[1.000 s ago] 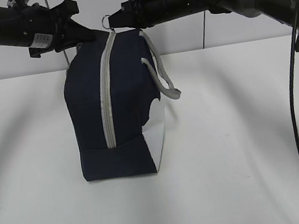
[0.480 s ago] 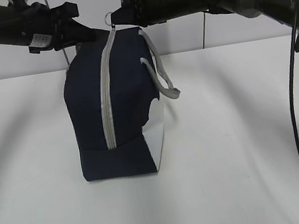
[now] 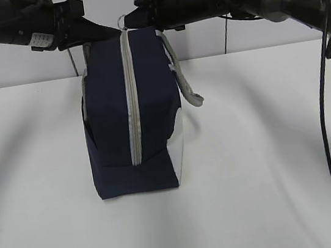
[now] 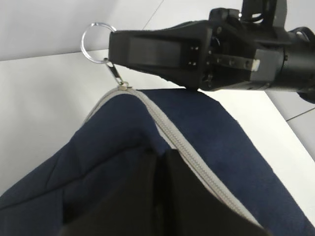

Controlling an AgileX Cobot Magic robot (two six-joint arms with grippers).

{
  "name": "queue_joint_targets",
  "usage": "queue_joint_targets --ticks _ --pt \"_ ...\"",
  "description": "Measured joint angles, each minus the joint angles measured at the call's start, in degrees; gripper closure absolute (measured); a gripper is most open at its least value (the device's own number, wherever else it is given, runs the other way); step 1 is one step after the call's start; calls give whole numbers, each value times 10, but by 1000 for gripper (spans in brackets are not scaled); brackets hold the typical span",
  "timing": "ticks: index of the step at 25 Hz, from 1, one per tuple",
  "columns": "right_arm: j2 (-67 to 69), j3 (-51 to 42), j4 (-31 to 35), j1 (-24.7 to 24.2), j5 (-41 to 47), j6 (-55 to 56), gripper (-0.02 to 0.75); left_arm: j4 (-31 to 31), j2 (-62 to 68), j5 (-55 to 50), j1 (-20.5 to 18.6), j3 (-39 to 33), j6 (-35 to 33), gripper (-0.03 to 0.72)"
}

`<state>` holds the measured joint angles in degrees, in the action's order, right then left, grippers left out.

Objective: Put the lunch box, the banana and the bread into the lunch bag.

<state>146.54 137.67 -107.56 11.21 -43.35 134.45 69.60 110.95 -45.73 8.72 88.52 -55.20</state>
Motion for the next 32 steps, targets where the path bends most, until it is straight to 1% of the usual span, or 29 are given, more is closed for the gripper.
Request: queue_joint_targets --ticks 7,17,32 --pt "2 0 2 0 -2 -12 754 -1 -1 -5 0 0 0 674" --pt "52 0 18 1 -2 -15 754 -8 -1 -12 0 0 -8 675" --pt "62 1 21 -1 -2 -15 754 -10 -1 -16 0 0 -9 675"
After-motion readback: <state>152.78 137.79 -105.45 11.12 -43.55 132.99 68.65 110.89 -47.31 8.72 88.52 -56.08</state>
